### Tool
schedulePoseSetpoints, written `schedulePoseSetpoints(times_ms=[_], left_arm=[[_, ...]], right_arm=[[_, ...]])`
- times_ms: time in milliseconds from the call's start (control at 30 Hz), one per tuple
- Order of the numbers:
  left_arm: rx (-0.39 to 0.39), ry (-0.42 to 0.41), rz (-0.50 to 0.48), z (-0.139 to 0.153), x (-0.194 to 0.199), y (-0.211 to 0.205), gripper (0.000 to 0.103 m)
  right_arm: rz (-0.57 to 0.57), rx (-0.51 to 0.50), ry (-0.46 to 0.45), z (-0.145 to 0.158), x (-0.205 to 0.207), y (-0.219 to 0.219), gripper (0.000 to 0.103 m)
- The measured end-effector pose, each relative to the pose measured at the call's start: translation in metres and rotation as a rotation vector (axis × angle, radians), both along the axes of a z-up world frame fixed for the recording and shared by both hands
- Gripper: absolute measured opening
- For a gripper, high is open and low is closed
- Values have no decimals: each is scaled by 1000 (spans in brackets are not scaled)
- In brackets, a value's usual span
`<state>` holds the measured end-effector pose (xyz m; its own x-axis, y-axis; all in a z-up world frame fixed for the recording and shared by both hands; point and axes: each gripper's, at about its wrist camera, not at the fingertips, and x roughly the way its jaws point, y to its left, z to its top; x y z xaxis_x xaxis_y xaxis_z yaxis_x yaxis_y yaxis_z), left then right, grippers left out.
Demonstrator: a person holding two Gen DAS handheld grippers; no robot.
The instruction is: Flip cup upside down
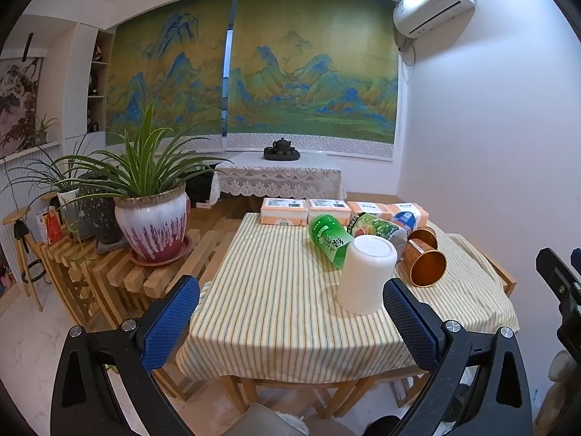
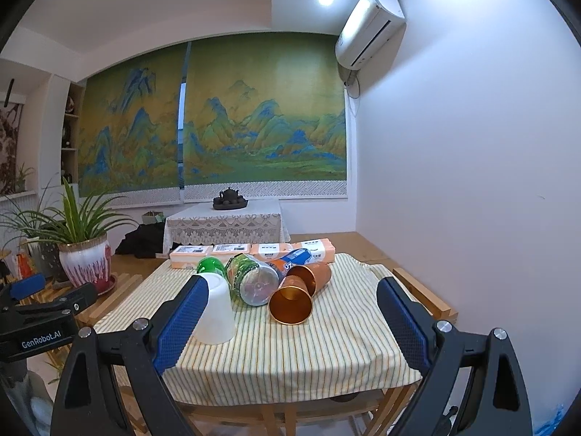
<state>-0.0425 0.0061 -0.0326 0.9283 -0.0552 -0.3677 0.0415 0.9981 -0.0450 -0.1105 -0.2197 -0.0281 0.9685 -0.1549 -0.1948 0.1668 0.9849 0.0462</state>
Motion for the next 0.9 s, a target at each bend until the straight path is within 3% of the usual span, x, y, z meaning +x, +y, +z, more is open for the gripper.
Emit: schedulePoseSetpoints(times_ms=[900], left_arm=[[9, -11, 1, 4, 3, -3, 102]], right_arm=[[11, 13, -5, 0, 4, 3, 92]])
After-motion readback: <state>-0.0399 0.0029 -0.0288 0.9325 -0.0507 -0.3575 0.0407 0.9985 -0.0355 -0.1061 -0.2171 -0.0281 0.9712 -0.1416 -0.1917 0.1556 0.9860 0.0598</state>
